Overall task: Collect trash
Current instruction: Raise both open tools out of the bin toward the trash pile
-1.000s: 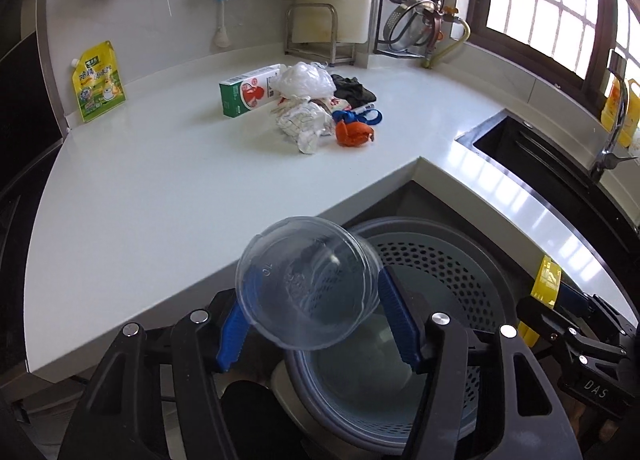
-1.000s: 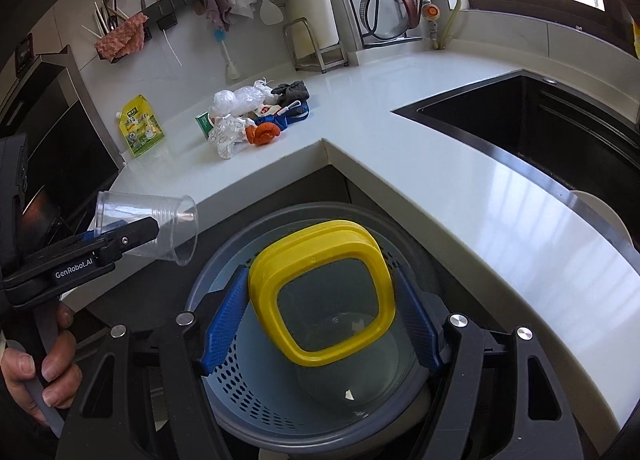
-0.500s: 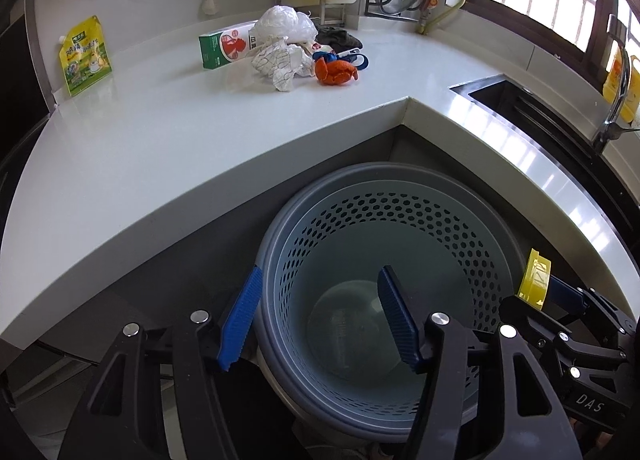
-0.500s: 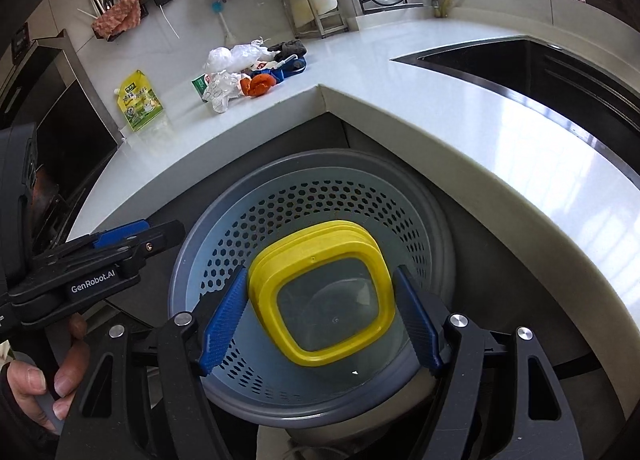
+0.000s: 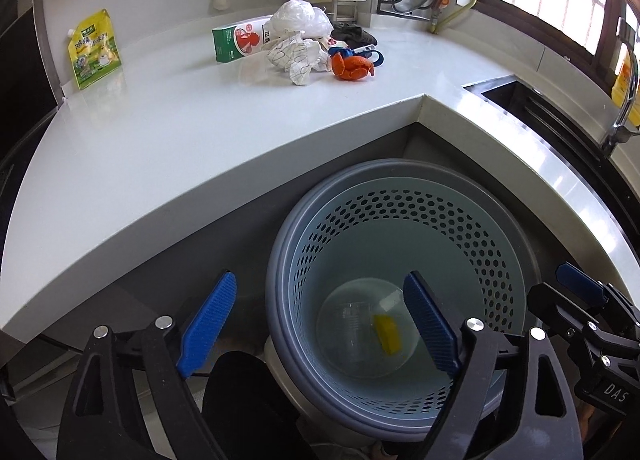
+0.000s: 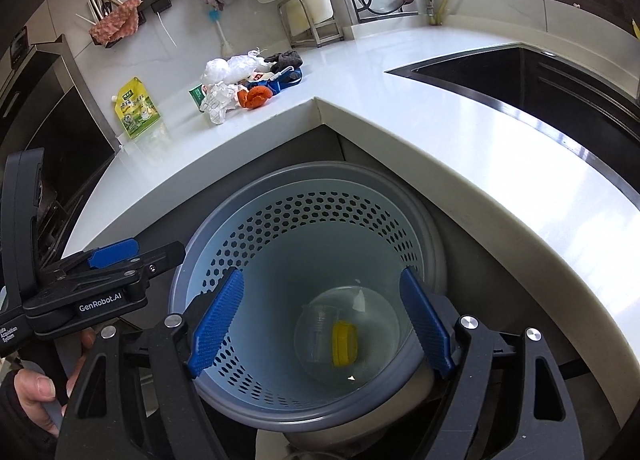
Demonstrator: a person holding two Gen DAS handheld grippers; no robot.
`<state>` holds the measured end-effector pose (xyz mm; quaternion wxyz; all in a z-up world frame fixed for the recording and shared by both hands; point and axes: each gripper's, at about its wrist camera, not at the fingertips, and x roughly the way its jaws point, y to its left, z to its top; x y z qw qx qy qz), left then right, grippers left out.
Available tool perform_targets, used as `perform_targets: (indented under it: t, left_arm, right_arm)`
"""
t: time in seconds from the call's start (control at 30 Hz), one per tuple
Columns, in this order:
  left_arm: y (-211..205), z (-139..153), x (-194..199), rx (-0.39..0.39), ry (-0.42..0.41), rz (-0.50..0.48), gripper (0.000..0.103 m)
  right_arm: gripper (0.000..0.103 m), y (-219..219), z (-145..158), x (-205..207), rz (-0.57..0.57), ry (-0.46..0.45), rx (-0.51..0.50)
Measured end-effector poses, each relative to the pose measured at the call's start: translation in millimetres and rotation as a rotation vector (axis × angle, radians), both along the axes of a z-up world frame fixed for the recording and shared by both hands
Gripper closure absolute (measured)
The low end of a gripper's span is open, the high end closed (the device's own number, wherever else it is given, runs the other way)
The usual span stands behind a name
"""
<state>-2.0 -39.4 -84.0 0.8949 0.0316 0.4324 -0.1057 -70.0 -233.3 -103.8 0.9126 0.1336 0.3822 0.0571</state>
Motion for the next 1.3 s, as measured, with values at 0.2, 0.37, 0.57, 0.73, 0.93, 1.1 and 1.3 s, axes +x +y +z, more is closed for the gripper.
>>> perform_targets:
  t: [0.2, 0.37, 0.57, 0.73, 0.93, 1.1, 1.3]
  left_arm:
    - [7.0, 6.8, -3.5, 0.01, -0.034, 0.024, 0.009]
    - [16.1, 13.8, -4.1, 0.018, -0.06, 0.051, 0.009]
    - [25.4, 17.6, 0.8, -0.011, -0.053, 0.056, 0.009]
    - [29.1, 23.0, 1.7, 0.002, -0.074, 0.062, 0.009]
    - [34.5, 31.2, 4.7, 0.015, -0.103, 0.076, 0.008]
    - [40.4, 36.2, 9.1, 0.013, -0.105, 0.078, 0.008]
    - [48.7, 39.5, 16.8, -0.001, -0.106, 0.091, 0.008]
  right_arm:
    - [0.02, 4.4, 3.4, 3.4, -0.002, 0.025, -0.01]
    - [0.017, 5.7, 8.7, 7.0, -0.008, 0.033, -0.014]
    - [0.016, 2.5, 10.6, 13.5, -0.027, 0.053, 0.002]
    - [0.015, 6.1, 14.4, 17.6, -0.028, 0.047, -0.016]
    - [0.014, 12.9, 20.4, 20.8, -0.048, 0.03, -0.058]
    - [0.014, 16.2, 24.0, 25.6, -0.062, 0.029, -0.071]
    - [0.014, 21.7, 25.7, 35.2, -0.055, 0.035, -0.065]
